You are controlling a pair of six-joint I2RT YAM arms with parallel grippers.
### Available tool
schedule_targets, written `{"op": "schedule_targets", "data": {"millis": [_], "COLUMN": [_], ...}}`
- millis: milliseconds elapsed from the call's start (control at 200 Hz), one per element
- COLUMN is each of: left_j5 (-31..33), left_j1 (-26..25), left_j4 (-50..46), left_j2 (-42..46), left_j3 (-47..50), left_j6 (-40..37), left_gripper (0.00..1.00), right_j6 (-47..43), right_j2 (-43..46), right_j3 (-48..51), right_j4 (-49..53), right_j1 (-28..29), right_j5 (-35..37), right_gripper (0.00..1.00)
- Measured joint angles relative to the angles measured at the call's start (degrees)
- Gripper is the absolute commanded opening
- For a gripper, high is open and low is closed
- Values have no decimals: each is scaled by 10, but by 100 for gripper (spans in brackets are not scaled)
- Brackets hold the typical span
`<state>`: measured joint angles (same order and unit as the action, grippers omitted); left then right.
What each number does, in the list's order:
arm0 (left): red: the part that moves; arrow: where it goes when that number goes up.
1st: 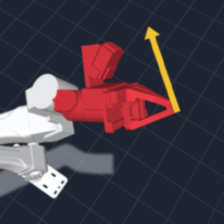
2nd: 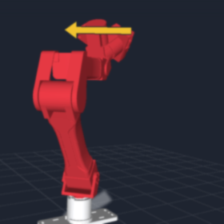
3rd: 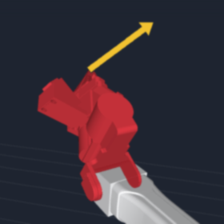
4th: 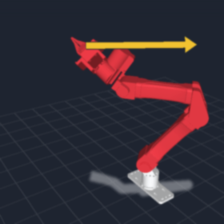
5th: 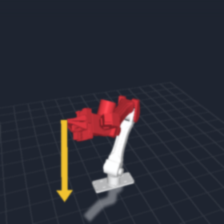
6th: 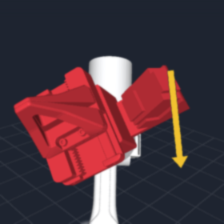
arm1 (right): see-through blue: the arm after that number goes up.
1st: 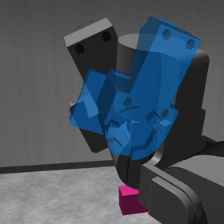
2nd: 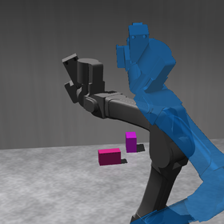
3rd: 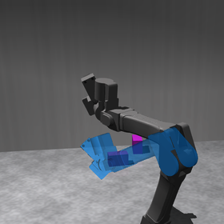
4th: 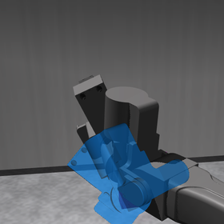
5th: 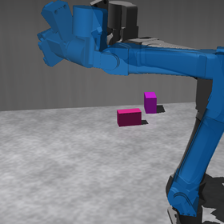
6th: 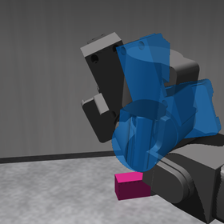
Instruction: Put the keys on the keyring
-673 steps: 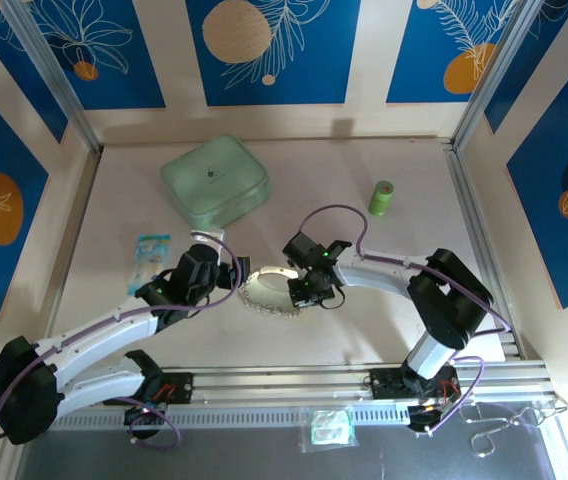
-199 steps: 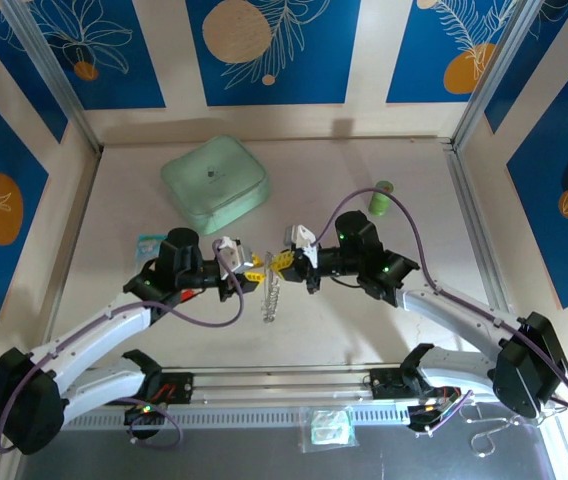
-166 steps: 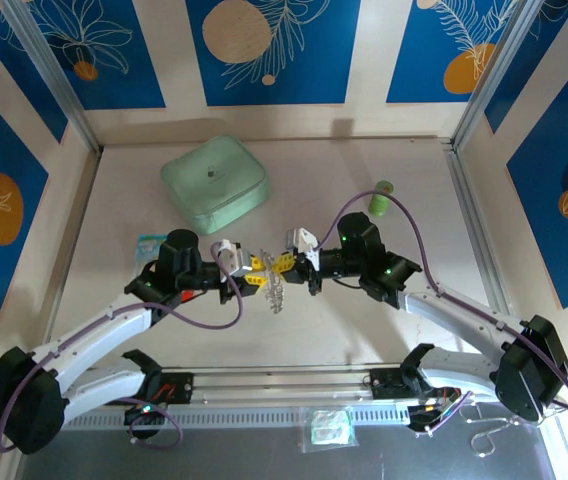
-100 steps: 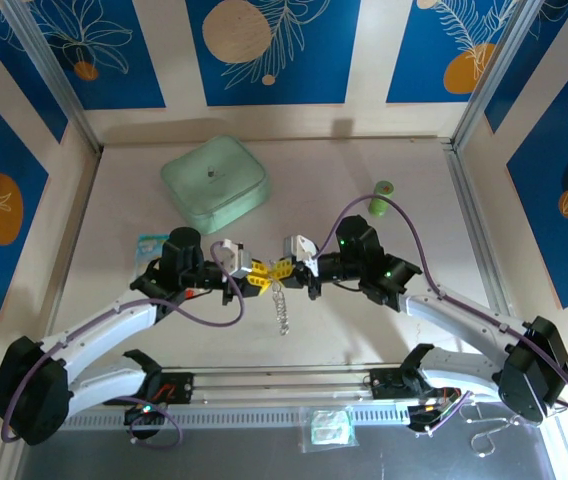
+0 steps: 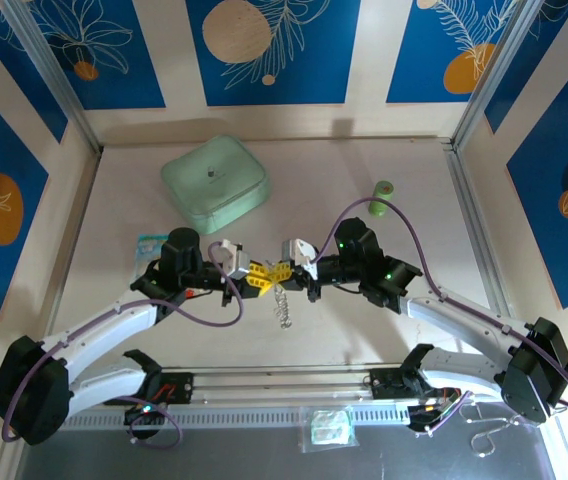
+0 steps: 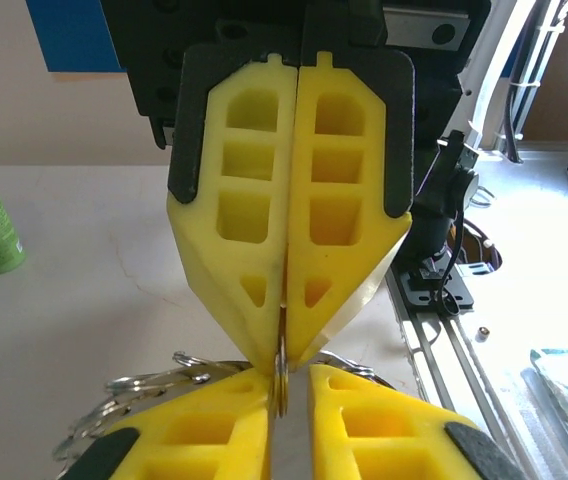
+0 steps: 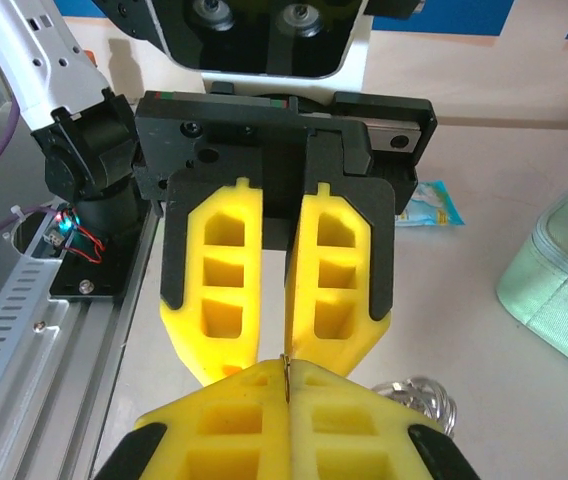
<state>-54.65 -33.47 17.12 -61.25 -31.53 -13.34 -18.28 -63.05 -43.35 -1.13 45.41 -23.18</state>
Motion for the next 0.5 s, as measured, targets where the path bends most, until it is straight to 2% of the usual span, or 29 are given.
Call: {"op": "schedule_targets", "data": {"millis": [115, 195, 210, 265, 300, 390, 500], "left_j5": [0, 0, 0, 1, 3, 23, 69], "left_j1": [0, 1, 0, 0, 0, 0, -5], "left_j4": [0, -1, -1, -3, -5, -19, -31], "left_j2": [0, 0, 0, 0, 1, 8, 33], "left_j3": [1, 2, 2, 2, 2, 3, 9], "left_j6": [-1, -2, -2, -7, -9, -27, -71], "left_gripper": [0, 0, 0, 0, 0, 0, 0], "right_j6": [-2, -1, -1, 2, 4, 5, 0], "right_j2": [0, 1, 2, 4, 8, 30, 75], "right_j3": [0, 1, 2, 4, 7, 22, 42], "right_j4": [3, 3, 3, 3, 3, 6, 26], "right_j1": [3, 3, 3, 3, 3, 0, -9], "right_j5": [3, 3, 5, 7, 11, 24, 53], "right_gripper": [0, 0, 3, 25, 33, 38, 37]}}
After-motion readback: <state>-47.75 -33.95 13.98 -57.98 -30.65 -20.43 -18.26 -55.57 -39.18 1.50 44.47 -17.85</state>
